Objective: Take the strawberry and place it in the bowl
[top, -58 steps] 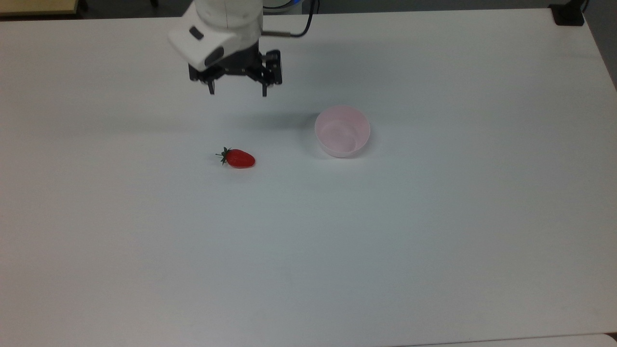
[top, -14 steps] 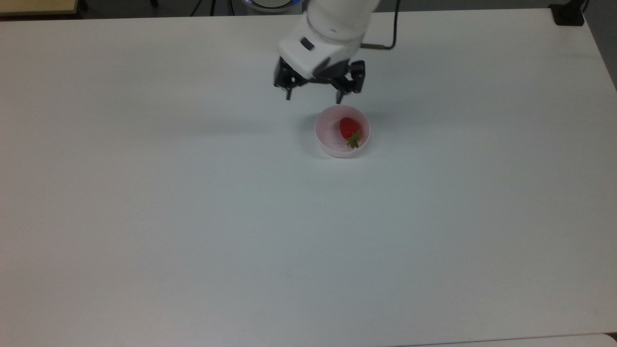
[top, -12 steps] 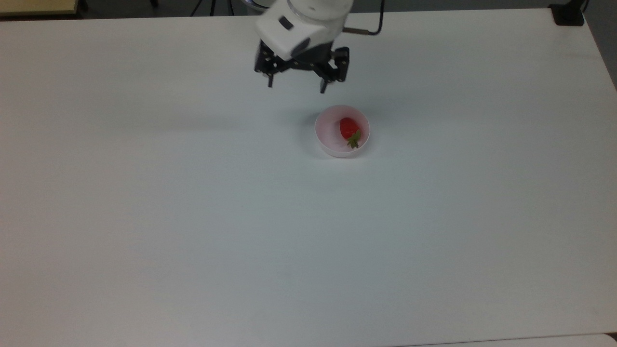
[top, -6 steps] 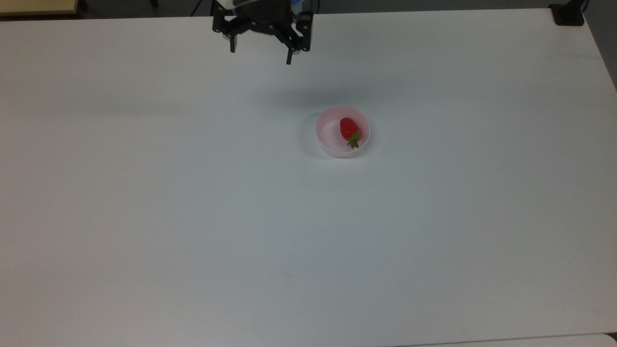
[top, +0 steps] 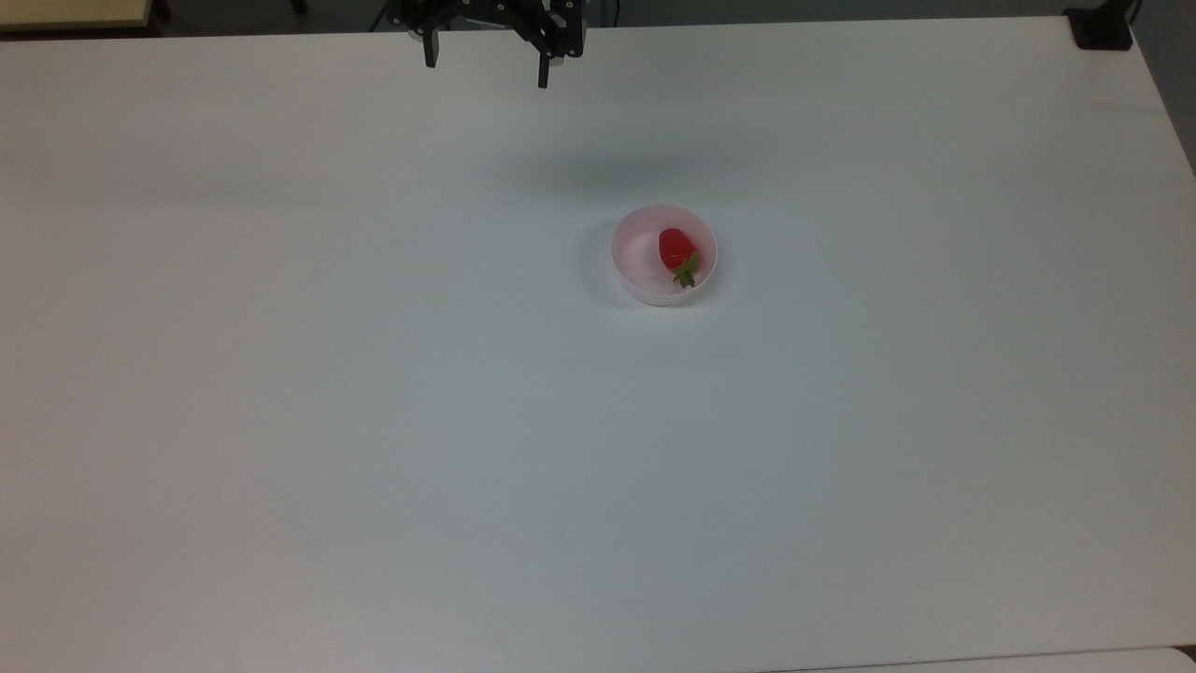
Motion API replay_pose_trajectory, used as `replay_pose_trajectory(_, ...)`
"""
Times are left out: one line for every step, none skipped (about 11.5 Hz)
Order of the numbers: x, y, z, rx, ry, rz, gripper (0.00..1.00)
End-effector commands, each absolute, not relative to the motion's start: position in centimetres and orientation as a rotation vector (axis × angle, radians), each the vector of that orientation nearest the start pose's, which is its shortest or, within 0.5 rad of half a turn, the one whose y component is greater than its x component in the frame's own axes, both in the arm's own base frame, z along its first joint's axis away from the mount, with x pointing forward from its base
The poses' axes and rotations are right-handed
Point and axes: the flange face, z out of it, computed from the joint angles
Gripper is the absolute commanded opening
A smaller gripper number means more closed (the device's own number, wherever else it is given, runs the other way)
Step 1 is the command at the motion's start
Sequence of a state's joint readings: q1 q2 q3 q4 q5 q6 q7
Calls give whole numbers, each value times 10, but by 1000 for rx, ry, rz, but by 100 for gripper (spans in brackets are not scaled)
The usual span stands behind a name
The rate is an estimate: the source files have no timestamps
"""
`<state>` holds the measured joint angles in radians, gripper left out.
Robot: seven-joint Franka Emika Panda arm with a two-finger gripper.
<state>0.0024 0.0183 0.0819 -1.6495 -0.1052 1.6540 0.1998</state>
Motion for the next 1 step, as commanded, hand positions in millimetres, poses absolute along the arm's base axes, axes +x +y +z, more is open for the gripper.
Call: replay_pose_trajectory(558, 39, 586, -3242, 139, 25, 100)
